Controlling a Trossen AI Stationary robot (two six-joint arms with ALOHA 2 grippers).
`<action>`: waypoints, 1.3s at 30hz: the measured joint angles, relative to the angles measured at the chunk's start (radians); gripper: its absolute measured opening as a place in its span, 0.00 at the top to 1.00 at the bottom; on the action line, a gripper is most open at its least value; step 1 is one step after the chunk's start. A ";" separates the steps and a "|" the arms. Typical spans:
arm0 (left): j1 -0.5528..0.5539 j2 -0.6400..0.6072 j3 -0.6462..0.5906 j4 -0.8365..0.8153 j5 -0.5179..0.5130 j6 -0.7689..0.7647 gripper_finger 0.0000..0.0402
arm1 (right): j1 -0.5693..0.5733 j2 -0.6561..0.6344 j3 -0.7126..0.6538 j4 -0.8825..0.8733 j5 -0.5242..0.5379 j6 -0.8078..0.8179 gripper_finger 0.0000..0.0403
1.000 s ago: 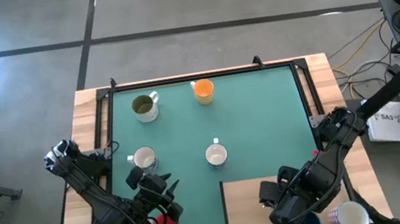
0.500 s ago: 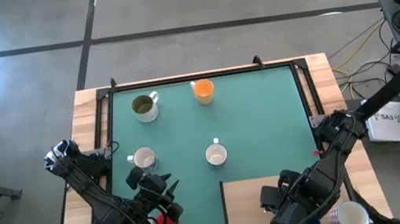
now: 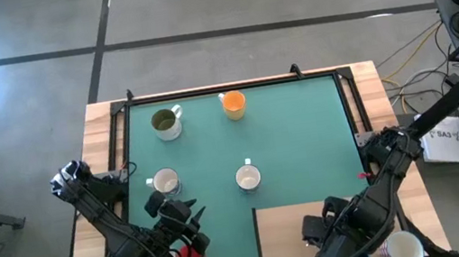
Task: Place coffee mugs
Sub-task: Put the black mug on the shelf
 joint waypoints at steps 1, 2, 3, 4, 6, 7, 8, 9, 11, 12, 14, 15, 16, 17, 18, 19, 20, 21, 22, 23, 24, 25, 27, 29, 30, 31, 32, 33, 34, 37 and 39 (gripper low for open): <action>0.000 0.000 0.000 0.000 0.000 0.000 0.69 | 0.001 0.000 0.000 -0.003 0.000 0.000 0.68; 0.000 0.000 0.000 0.000 0.000 0.000 0.69 | 0.001 0.000 0.000 -0.007 -0.002 -0.001 0.68; 0.000 0.000 0.000 0.000 0.000 0.000 0.69 | 0.003 0.000 0.000 -0.011 -0.004 -0.001 0.68; 0.000 0.000 0.000 0.001 0.000 0.000 0.69 | 0.006 0.000 0.000 -0.011 -0.003 -0.001 0.68; 0.000 0.000 0.000 0.002 0.000 0.000 0.69 | 0.008 0.000 0.000 -0.011 -0.009 -0.002 0.68; 0.000 0.000 0.000 0.002 0.000 0.000 0.69 | 0.010 0.000 0.000 -0.013 -0.017 -0.003 0.68; 0.000 0.000 0.000 0.002 0.000 0.000 0.69 | 0.012 0.000 0.000 -0.015 -0.022 -0.003 0.68; 0.000 0.000 0.000 0.002 0.000 0.000 0.69 | 0.014 0.000 0.000 -0.014 -0.026 -0.003 0.68; 0.000 0.000 0.000 0.003 0.000 0.000 0.69 | 0.021 0.000 0.000 -0.014 -0.033 -0.002 0.68; 0.000 0.000 0.000 0.003 0.000 0.000 0.69 | 0.022 0.000 0.000 -0.013 -0.036 -0.002 0.68; 0.000 0.000 0.000 0.003 0.000 0.000 0.69 | 0.025 0.000 0.000 -0.013 -0.051 -0.002 0.68; 0.000 0.000 0.000 0.004 0.000 0.000 0.69 | 0.027 0.000 -0.001 -0.014 -0.056 -0.002 0.68; 0.000 0.000 0.000 0.004 0.000 -0.001 0.69 | 0.030 0.000 -0.001 -0.014 -0.056 -0.002 0.68; 0.000 0.000 0.000 0.004 0.000 -0.002 0.69 | 0.032 0.000 -0.001 -0.013 -0.061 -0.002 0.68; 0.000 0.000 0.000 0.005 0.000 -0.002 0.69 | 0.034 0.000 -0.001 -0.013 -0.068 -0.002 0.68; 0.000 0.000 0.000 0.005 0.000 -0.002 0.69 | 0.036 0.000 -0.001 -0.014 -0.074 0.002 0.68; 0.000 0.000 0.000 0.005 0.000 -0.003 0.69 | 0.037 0.000 -0.001 -0.014 -0.077 0.004 0.68; 0.000 0.000 0.000 0.005 0.000 -0.003 0.69 | 0.039 0.000 -0.001 -0.014 -0.080 0.004 0.68; 0.000 0.000 0.000 0.005 0.000 -0.003 0.69 | 0.041 0.000 -0.001 -0.013 -0.081 0.005 0.68; 0.000 0.000 0.000 0.006 0.000 -0.003 0.69 | 0.043 0.000 -0.001 -0.013 -0.081 0.006 0.68; 0.000 0.000 0.000 0.006 0.000 -0.003 0.69 | 0.043 0.000 -0.001 -0.012 -0.081 0.009 0.68; 0.000 0.000 0.000 0.007 0.000 -0.004 0.69 | 0.045 0.000 -0.001 -0.012 -0.082 0.009 0.68; 0.000 0.000 0.000 0.009 0.000 -0.004 0.69 | 0.046 0.000 -0.001 -0.013 -0.082 0.009 0.68; 0.000 0.000 0.000 0.010 0.000 -0.004 0.69 | 0.046 0.000 -0.001 -0.013 -0.083 0.008 0.68; 0.000 0.000 0.000 0.012 0.000 -0.004 0.69 | 0.046 0.000 -0.001 -0.013 -0.083 0.004 0.68; 0.000 0.000 0.000 0.014 0.000 -0.004 0.69 | 0.046 0.000 -0.001 -0.013 -0.083 0.001 0.68; 0.000 0.000 0.000 0.015 0.000 -0.004 0.69 | 0.045 0.000 -0.001 -0.013 -0.083 -0.002 0.68; 0.000 0.000 0.000 0.016 0.000 -0.004 0.69 | 0.045 0.000 -0.001 -0.013 -0.083 -0.007 0.68; 0.000 0.000 0.000 0.016 0.000 -0.004 0.69 | 0.045 0.000 -0.001 -0.012 -0.083 -0.017 0.68; 0.000 0.000 0.000 0.017 0.000 -0.004 0.69 | 0.045 0.000 -0.002 -0.012 -0.076 -0.030 0.68; 0.000 0.000 0.000 0.020 0.000 -0.004 0.69 | 0.045 0.000 -0.002 -0.012 -0.072 -0.046 0.68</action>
